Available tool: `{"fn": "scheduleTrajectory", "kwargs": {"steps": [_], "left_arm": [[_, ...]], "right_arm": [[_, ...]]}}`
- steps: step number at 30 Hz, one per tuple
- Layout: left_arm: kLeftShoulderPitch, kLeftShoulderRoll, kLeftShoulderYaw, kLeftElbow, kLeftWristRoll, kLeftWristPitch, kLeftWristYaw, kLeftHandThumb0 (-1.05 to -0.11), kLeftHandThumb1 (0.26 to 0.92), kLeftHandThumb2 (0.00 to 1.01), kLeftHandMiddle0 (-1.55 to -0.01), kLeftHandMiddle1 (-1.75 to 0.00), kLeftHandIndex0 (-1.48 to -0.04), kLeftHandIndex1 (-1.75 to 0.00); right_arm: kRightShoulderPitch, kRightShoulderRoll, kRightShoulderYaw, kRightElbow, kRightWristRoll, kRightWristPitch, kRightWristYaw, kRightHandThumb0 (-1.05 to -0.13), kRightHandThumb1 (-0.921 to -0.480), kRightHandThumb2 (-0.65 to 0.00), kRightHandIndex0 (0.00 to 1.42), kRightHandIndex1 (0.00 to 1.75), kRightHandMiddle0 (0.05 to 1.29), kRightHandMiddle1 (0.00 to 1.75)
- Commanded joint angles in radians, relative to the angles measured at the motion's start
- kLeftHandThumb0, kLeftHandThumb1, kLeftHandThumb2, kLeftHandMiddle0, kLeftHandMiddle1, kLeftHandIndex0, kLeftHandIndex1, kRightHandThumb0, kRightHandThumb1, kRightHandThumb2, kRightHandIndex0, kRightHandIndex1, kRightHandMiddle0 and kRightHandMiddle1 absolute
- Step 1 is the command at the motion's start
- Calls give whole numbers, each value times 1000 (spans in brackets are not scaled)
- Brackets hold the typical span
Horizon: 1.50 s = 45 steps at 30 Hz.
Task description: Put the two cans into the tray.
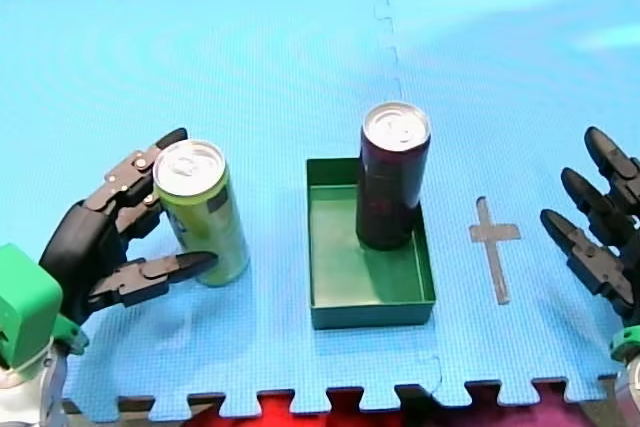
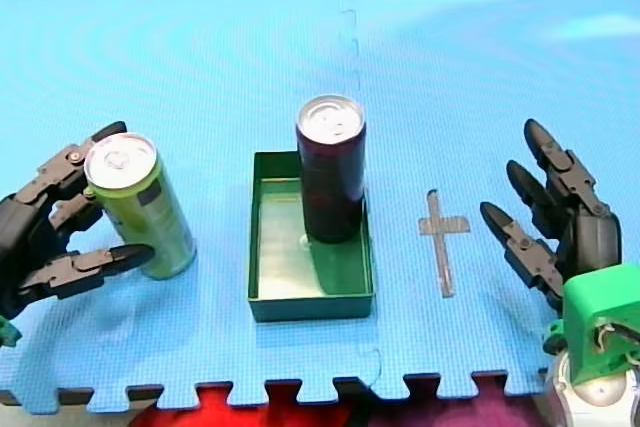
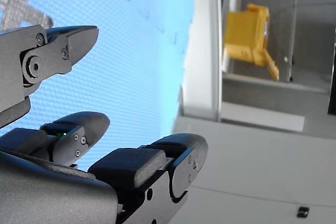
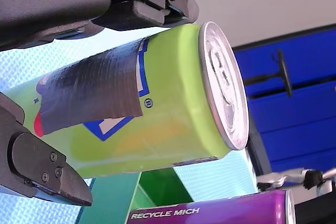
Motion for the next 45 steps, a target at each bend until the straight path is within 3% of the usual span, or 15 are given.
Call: {"fn": "scheduleTrajectory", "kwargs": {"steps": [1,10,20,29,45], "left_arm": [[-16,3,2,14,-2,11,-4,-1048,676,3,-286,-16,-285,-3],[-35,3,6,25,-8,29,-40,-1048,685,5,-284,-10,-286,-2],[13,-5,-43,-111,37,68,43,-1048,704,11,-277,-5,-300,-7],[35,-5,-78,-177,59,120,92,-1048,722,14,-271,-1,-307,-8],[11,-12,-98,-110,76,85,118,-1048,757,17,-268,0,-328,-11]], "right_arm": [[1,-1,-2,-1,5,-3,0,-1008,-865,0,597,0,517,1],[7,-1,0,-14,5,-4,-1,-1002,-863,0,598,0,516,0],[9,-1,3,-20,1,-1,-7,-997,-865,-1,598,0,514,0],[10,-1,2,-21,0,-3,-10,-1000,-868,-1,600,1,516,1],[26,1,-4,-44,11,-3,-3,-1001,-867,0,605,1,520,1]]}}
